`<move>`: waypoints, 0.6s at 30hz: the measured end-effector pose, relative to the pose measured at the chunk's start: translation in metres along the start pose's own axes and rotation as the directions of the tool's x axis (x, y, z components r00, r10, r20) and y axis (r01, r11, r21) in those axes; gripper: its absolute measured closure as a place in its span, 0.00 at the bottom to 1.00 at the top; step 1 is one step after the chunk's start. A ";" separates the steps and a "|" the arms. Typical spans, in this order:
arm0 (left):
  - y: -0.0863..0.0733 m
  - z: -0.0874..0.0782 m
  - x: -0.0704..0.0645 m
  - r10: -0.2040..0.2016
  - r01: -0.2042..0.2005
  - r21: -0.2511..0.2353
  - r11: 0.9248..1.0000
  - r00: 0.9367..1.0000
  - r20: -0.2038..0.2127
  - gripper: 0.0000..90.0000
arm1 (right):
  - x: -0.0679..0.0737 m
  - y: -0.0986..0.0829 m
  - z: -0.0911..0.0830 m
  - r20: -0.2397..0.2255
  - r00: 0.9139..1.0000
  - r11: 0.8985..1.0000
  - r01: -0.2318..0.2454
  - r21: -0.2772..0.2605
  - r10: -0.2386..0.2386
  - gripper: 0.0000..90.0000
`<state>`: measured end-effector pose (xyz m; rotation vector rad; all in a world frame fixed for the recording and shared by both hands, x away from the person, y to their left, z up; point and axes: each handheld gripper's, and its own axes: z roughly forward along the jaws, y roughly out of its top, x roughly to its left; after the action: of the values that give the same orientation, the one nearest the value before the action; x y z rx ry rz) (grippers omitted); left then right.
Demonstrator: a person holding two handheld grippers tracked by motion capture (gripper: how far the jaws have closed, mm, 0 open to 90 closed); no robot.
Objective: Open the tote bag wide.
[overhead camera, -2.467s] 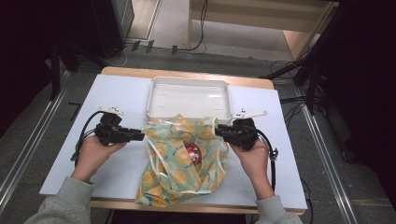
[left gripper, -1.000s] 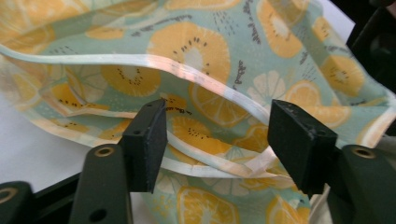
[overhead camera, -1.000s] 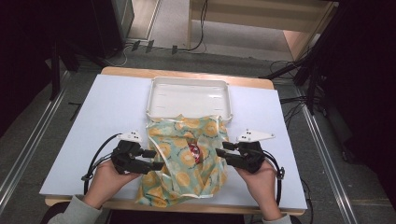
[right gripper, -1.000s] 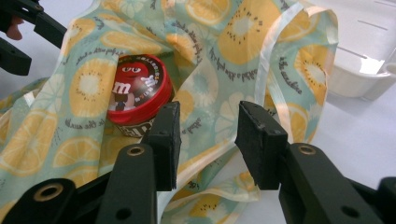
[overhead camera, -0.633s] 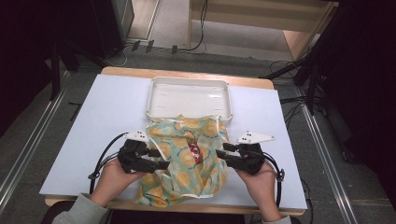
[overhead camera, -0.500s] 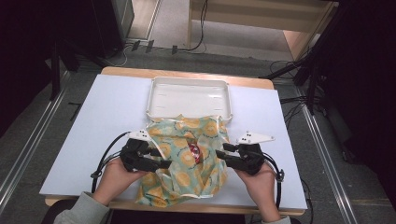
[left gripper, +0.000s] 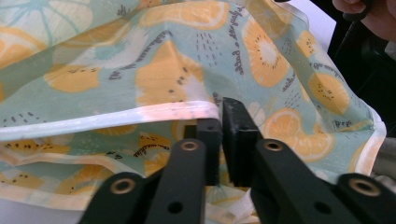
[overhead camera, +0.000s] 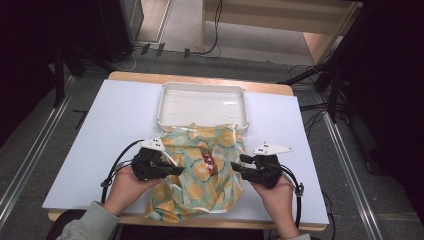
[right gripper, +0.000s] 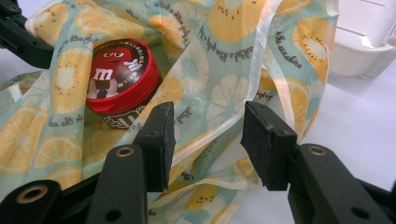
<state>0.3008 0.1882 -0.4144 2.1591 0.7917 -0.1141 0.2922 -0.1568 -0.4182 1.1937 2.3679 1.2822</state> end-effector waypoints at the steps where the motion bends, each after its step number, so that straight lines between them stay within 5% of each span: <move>1: 0.000 -0.001 -0.001 -0.002 0.002 -0.006 1.000 1.000 0.000 1.00 | -0.001 0.000 0.001 0.003 1.000 1.000 0.001 0.003 -0.001 0.60; 10: -0.002 -0.011 0.001 -0.008 0.007 -0.022 1.000 1.000 -0.017 1.00 | -0.005 0.002 0.006 -0.005 1.000 1.000 -0.025 0.000 0.025 0.56; 18: -0.006 -0.025 0.004 -0.018 0.016 -0.036 0.999 0.998 -0.054 1.00 | -0.001 0.008 0.029 -0.070 0.997 0.998 -0.041 0.043 0.044 0.58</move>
<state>0.2961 0.2116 -0.4029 2.1295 0.8371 -0.0498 0.3122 -0.1373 -0.4302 1.2368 2.4430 1.3150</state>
